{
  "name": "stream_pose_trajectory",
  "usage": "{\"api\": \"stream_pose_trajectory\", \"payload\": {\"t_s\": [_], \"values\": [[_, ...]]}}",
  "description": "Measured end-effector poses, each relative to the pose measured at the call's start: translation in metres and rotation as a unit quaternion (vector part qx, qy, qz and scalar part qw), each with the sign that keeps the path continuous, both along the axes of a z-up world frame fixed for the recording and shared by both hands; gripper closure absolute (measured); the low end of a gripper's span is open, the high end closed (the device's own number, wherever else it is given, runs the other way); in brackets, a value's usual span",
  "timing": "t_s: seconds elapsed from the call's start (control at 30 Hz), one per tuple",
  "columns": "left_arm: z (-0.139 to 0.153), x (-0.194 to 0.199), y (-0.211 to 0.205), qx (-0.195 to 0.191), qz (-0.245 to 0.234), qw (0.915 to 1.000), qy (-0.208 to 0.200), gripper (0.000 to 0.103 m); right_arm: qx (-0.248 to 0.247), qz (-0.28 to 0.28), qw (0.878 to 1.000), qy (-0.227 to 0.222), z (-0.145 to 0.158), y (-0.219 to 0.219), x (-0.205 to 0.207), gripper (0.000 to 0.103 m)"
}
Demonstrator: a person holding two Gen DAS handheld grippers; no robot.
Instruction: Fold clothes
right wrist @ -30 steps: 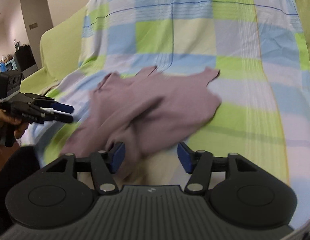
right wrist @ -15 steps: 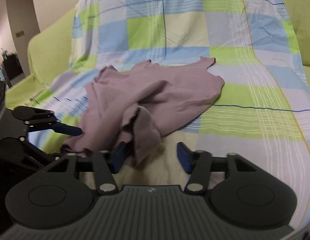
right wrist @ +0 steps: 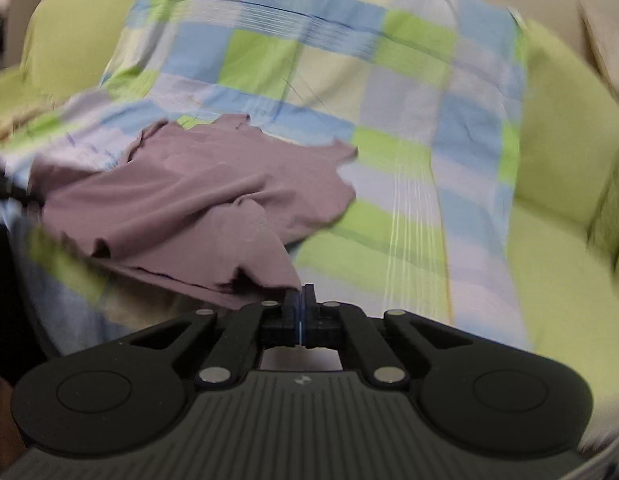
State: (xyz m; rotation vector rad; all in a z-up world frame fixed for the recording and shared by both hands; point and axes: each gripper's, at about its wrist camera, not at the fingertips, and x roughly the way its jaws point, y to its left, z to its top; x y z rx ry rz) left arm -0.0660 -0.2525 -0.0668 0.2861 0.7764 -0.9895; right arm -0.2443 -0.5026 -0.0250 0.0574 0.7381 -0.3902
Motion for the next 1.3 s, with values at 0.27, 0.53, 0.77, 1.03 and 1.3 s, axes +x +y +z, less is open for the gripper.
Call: {"api": "stream_pose_trajectory", "payload": {"t_s": [0.27,0.53,0.77,1.03,1.3], "values": [[-0.006,0.008,0.027,0.026,0.04,0.9983,0.032,0.099,0.07,-0.006,0.997,0.038,-0.029,0.014,-0.016,0.101],[0.009,0.049,-0.004,-0.024,0.082,0.9962,0.018,0.061,0.104,-0.002,0.994,-0.039,-0.027,0.0,0.001,0.074],[-0.019,0.057,-0.041,0.047,0.07,0.9964,-0.012,0.051,0.073,0.008,0.997,-0.009,-0.048,0.001,0.025,0.075],[-0.033,0.053,-0.042,0.052,0.049,0.9973,-0.016,0.102,0.125,-0.006,0.992,0.007,-0.078,-0.019,0.035,0.101],[-0.031,0.05,-0.015,0.069,0.055,0.996,-0.013,0.103,0.165,-0.084,0.983,0.02,-0.051,-0.013,-0.031,0.101]]}}
